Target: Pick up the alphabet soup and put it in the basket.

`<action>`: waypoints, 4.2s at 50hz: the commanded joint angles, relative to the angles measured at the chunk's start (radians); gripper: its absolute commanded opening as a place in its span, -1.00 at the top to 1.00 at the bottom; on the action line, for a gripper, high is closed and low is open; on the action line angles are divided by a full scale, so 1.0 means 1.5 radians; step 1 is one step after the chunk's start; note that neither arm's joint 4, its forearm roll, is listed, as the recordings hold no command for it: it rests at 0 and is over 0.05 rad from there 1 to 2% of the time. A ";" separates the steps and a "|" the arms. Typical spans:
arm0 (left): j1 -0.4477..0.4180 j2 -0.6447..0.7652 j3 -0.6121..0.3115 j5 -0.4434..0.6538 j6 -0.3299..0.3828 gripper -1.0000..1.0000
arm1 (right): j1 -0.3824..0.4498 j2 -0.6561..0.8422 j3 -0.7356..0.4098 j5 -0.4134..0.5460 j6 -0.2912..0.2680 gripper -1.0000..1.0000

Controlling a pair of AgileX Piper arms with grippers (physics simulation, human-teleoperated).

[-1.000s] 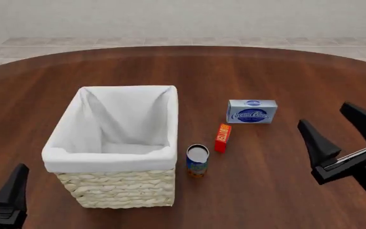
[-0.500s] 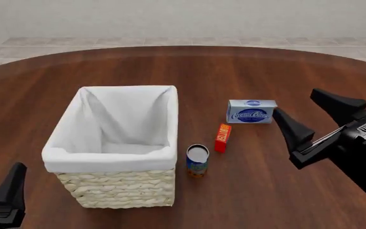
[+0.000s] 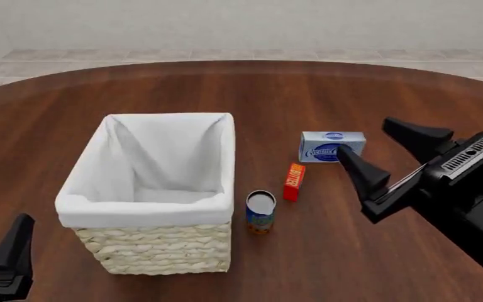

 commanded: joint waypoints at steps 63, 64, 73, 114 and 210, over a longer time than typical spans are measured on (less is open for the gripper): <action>0.003 0.000 0.000 -0.005 -0.003 -1.00 | 0.083 0.169 -0.012 -0.085 0.024 -1.00; 0.003 0.000 0.000 -0.005 -0.004 -1.00 | 0.084 0.172 -0.012 -0.088 0.024 -1.00; 0.003 0.000 0.000 -0.007 -0.005 -1.00 | 0.088 0.204 -0.018 -0.109 0.030 -1.00; 0.006 0.000 0.000 -0.010 -0.007 -1.00 | 0.113 0.326 -0.026 -0.196 0.029 -1.00; 0.006 0.000 0.000 -0.010 -0.007 -1.00 | 0.108 0.520 -0.070 -0.229 0.042 -1.00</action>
